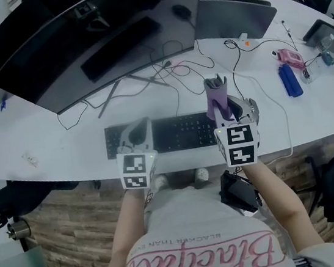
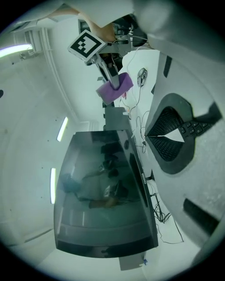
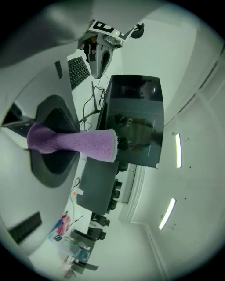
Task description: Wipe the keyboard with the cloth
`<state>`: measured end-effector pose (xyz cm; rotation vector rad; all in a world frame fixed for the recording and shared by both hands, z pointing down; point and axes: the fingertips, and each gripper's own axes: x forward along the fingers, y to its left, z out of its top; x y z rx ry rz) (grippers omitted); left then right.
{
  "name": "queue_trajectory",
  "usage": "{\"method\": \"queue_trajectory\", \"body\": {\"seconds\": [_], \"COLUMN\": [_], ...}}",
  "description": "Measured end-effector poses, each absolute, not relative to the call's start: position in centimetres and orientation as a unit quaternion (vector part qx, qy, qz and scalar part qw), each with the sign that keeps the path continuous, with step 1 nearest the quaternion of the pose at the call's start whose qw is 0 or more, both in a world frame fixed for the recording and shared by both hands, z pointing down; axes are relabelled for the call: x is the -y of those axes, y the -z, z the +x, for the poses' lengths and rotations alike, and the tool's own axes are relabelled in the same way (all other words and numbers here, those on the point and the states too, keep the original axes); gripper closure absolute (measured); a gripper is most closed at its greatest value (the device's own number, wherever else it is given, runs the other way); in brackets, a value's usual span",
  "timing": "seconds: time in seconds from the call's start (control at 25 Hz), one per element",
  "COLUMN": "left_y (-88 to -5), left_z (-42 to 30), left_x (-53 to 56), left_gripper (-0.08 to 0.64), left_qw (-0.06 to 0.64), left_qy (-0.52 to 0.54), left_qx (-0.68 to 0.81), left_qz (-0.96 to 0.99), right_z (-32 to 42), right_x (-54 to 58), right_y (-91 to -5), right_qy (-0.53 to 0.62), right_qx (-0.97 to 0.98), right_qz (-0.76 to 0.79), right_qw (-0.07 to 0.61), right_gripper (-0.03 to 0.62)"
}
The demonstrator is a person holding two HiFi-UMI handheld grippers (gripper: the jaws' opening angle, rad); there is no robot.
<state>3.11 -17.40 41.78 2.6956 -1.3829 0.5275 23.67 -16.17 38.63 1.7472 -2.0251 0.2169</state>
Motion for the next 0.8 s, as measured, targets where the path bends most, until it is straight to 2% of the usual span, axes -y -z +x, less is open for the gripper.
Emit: {"method": "queue_trajectory", "body": {"seconds": [0.36,0.8], "left_y": [-35.5,-29.3], "left_z": [1.9,1.3], "left_x": [18.0,18.1], "left_gripper": [0.554,0.554], "left_qw": [-0.004,-0.043], "left_qy": [-0.104,-0.039], "left_qx": [0.468,0.475], "left_qz": [0.878,0.878], "right_z": [15.4,9.8], "right_x": [17.1,15.8], "right_y": [-31.6,-27.0], "right_qy": [-0.008,0.029], "right_qx": [0.801,0.849], "right_qz": [0.578,0.526], "right_qw": [0.154,0.052], "right_gripper": [0.505,0.505]}}
